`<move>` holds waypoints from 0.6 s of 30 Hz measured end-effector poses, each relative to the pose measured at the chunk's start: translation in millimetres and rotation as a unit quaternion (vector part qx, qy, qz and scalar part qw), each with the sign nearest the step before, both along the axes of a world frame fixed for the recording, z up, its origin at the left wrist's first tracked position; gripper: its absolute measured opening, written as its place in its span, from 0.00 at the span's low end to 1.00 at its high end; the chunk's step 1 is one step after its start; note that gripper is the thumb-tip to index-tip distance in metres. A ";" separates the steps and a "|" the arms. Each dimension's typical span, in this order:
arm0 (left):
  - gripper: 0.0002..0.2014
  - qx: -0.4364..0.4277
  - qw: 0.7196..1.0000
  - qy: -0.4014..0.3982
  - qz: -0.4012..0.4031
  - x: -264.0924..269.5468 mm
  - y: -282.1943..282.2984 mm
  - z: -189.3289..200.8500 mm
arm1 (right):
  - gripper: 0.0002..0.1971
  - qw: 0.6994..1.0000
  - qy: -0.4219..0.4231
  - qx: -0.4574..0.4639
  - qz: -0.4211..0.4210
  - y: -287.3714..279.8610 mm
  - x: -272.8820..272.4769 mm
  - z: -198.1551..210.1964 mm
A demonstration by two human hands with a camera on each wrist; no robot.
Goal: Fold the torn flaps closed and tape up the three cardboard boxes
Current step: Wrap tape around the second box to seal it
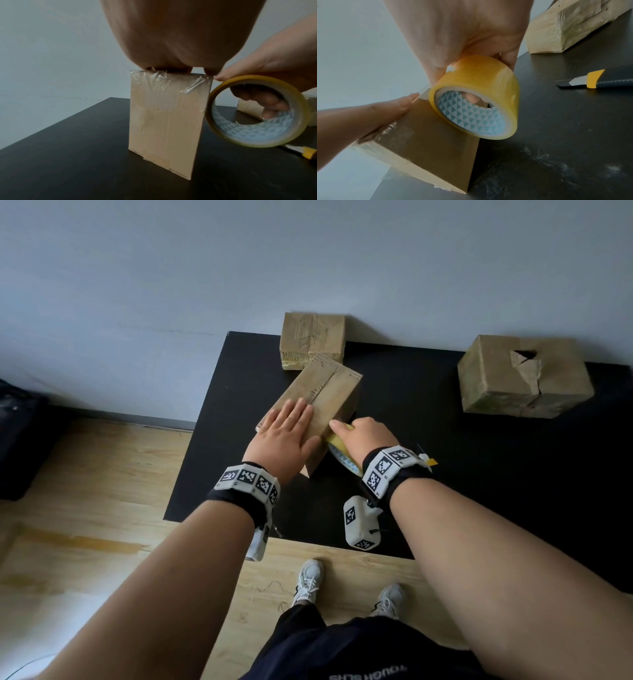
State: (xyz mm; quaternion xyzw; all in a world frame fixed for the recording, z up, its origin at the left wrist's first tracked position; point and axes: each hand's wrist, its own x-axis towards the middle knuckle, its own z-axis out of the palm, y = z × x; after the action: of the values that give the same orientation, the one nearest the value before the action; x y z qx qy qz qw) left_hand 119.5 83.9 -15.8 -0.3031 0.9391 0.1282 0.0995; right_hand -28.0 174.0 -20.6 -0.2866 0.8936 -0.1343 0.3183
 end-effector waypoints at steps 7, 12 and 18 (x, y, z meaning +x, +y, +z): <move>0.45 -0.057 0.998 0.001 0.024 0.5 8.7 -3.8 | 0.30 1.000 0.008 -0.005 0.015 4.5 -2.6 4.4; 0.44 -0.042 0.998 0.006 0.044 -4.4 11.1 0.0 | 0.29 0.999 0.035 -0.007 0.027 7.3 -5.0 11.5; 0.42 0.048 0.991 0.101 0.080 -14.4 16.1 7.1 | 0.24 0.993 0.081 -0.087 0.015 16.4 -17.0 35.1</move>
State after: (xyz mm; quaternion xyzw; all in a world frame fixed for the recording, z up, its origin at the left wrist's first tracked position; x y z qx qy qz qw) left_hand 105.1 100.0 -8.7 -0.3575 0.9099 0.2103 0.0080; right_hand -44.9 190.4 14.4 -0.3366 0.8970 -0.1834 0.2202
